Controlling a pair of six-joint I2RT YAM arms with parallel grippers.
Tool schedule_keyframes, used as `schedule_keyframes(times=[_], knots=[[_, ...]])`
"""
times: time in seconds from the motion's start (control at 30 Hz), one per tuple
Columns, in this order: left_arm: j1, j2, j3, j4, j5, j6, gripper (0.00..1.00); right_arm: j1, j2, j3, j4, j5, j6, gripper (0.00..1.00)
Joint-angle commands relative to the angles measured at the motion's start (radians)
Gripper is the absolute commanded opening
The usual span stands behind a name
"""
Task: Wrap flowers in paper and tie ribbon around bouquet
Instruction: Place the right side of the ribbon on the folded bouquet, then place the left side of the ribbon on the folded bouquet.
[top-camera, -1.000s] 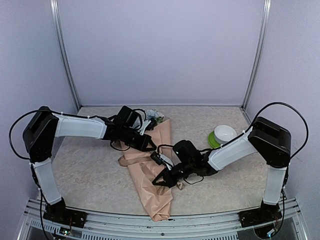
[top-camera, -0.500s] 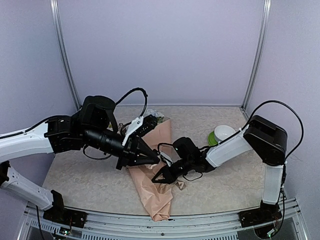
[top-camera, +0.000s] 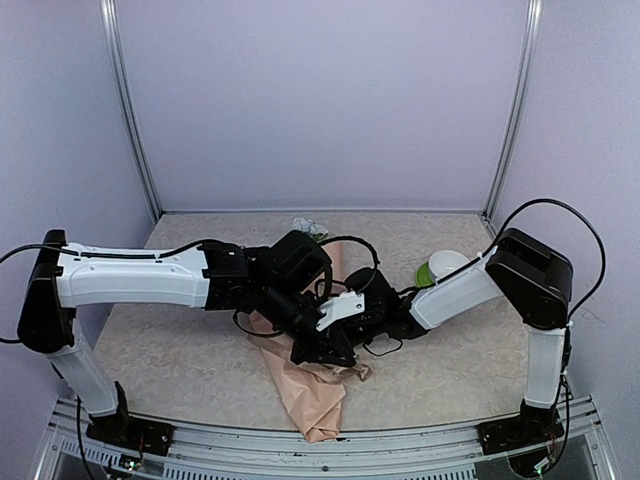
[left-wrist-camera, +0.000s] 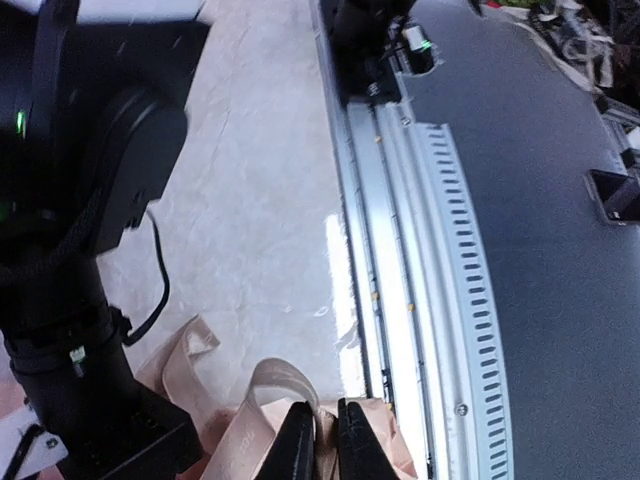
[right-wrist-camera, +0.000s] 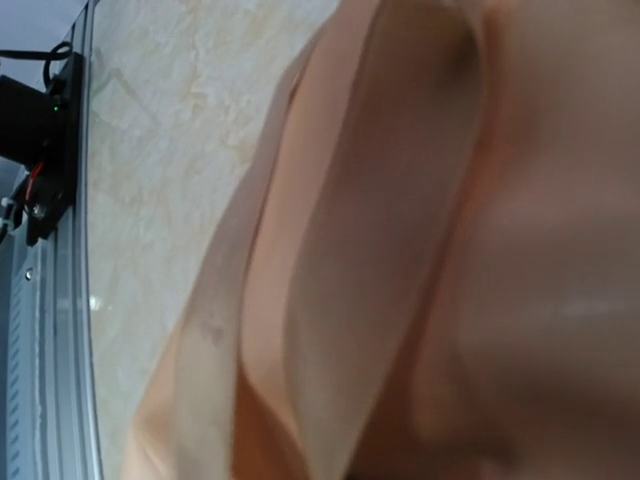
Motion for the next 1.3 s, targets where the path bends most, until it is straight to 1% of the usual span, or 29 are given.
schedule_keyframes(times=[0.0,0.07,0.1,0.13,0.17,0.23,0.27,0.3,0.33,0.37,0.4,0.47,0.5,0.53,0.6,0.7,0.8,0.83,0.93,1.1,1.2,1.27], knots=[[0.052,-0.001,0.0,0.079,-0.193,-0.072,0.21,-0.008,0.011,0.017,-0.005,-0.009,0.005,0.0],[0.143,-0.014,-0.032,0.142,-0.209,-0.16,0.3,-0.007,0.008,0.015,-0.005,-0.01,0.005,0.0],[0.189,-0.022,-0.048,0.171,-0.182,-0.202,0.41,-0.008,0.006,0.014,-0.005,-0.01,0.005,0.0],[0.215,-0.04,-0.069,0.191,-0.172,-0.213,0.57,-0.008,0.004,0.013,-0.005,-0.011,0.005,0.0],[0.225,-0.056,-0.091,0.207,-0.182,-0.206,0.69,-0.007,0.002,0.012,-0.006,-0.011,0.005,0.0],[0.218,-0.084,-0.124,0.223,-0.211,-0.186,0.84,-0.008,0.001,0.014,-0.012,-0.009,0.005,0.0],[0.219,-0.097,-0.14,0.227,-0.225,-0.193,0.88,-0.008,0.0,0.014,-0.014,-0.008,0.005,0.0],[0.232,-0.109,-0.155,0.224,-0.24,-0.211,0.89,-0.007,-0.002,0.015,-0.018,-0.008,0.004,0.0],[0.254,-0.121,-0.171,0.221,-0.257,-0.245,0.89,-0.007,-0.003,0.015,-0.02,-0.006,0.005,0.0],[0.293,-0.132,-0.197,0.22,-0.254,-0.287,0.86,-0.008,-0.006,0.016,-0.021,-0.007,0.005,0.0],[0.343,-0.141,-0.228,0.22,-0.228,-0.337,0.79,-0.008,-0.008,0.016,-0.018,-0.007,0.005,0.0],[0.462,-0.147,-0.32,0.234,-0.149,-0.419,0.61,-0.008,-0.008,0.015,-0.017,-0.007,0.003,0.0],[0.491,-0.149,-0.366,0.262,-0.12,-0.446,0.54,-0.007,-0.009,0.016,-0.016,-0.009,0.002,0.0],[0.504,-0.15,-0.402,0.3,-0.095,-0.466,0.53,-0.007,-0.008,0.016,-0.014,-0.013,0.002,0.0],[0.509,-0.143,-0.443,0.333,-0.087,-0.481,0.53,-0.007,-0.004,0.017,-0.008,-0.023,0.002,0.0],[0.533,-0.147,-0.499,0.418,-0.071,-0.54,0.58,-0.008,0.0,0.02,-0.006,-0.03,0.005,0.0],[0.535,-0.148,-0.554,0.558,0.011,-0.588,0.59,-0.007,-0.001,0.017,-0.005,-0.023,0.005,0.0],[0.526,-0.135,-0.55,0.571,0.018,-0.591,0.59,-0.007,0.001,0.018,-0.006,-0.023,0.004,0.0],[0.498,-0.08,-0.514,0.546,-0.024,-0.572,0.58,-0.008,0.002,0.021,-0.01,-0.026,0.002,0.0],[0.484,-0.003,-0.464,0.51,-0.018,-0.558,0.41,-0.007,-0.003,0.023,-0.017,-0.023,-0.001,0.0],[0.483,0.015,-0.441,0.473,-0.02,-0.549,0.34,-0.007,-0.003,0.027,-0.019,-0.025,-0.002,0.0],[0.476,0.007,-0.441,0.487,-0.013,-0.545,0.23,-0.008,-0.001,0.029,-0.022,-0.026,-0.004,0.0]])
